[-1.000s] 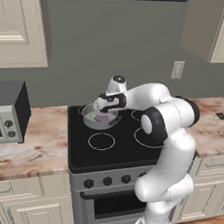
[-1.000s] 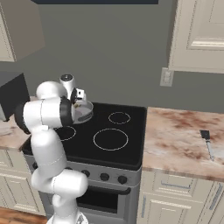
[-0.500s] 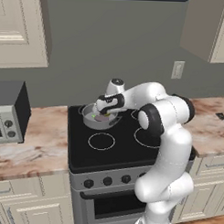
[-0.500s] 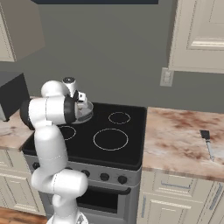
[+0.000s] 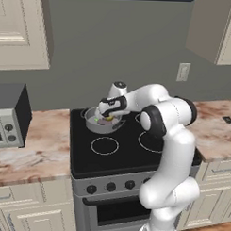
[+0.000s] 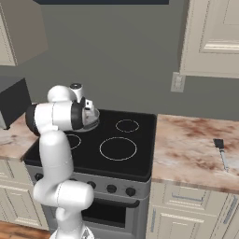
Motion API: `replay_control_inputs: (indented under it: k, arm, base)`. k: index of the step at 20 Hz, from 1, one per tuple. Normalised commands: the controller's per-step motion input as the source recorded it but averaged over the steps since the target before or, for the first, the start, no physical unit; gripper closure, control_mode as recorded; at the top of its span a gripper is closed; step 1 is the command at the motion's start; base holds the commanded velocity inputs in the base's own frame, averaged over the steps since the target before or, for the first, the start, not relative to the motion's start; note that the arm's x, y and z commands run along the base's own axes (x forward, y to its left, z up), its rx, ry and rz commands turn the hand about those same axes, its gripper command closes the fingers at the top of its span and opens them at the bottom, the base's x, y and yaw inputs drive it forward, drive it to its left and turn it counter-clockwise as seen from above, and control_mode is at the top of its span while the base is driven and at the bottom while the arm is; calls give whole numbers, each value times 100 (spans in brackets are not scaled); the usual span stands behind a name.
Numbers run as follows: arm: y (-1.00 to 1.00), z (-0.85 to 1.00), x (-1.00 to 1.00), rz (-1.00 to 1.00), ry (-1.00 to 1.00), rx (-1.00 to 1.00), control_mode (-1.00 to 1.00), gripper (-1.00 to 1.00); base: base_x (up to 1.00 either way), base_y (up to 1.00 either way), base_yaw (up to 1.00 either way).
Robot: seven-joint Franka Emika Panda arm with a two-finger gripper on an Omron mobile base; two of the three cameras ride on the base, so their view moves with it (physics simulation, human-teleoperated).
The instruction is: Put the eggplant and squash in the pot. Retrieve the spatula and lightly stir the vegetables in the pot.
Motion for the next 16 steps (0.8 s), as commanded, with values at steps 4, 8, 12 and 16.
replay_control_inputs:
  k: [4,8,12,16]
  arm:
    - [8,-6,33,0,0,0,-100,100]
    - [4,-1,24,0,0,0,-100,100]
    - [1,0,3,0,2,0,-100,100]
    - [0,0,0,0,0,0,-100,-100]
  base:
    - [0,0,0]
    - [0,0,0]
    - [0,0,0]
    - [0,0,0]
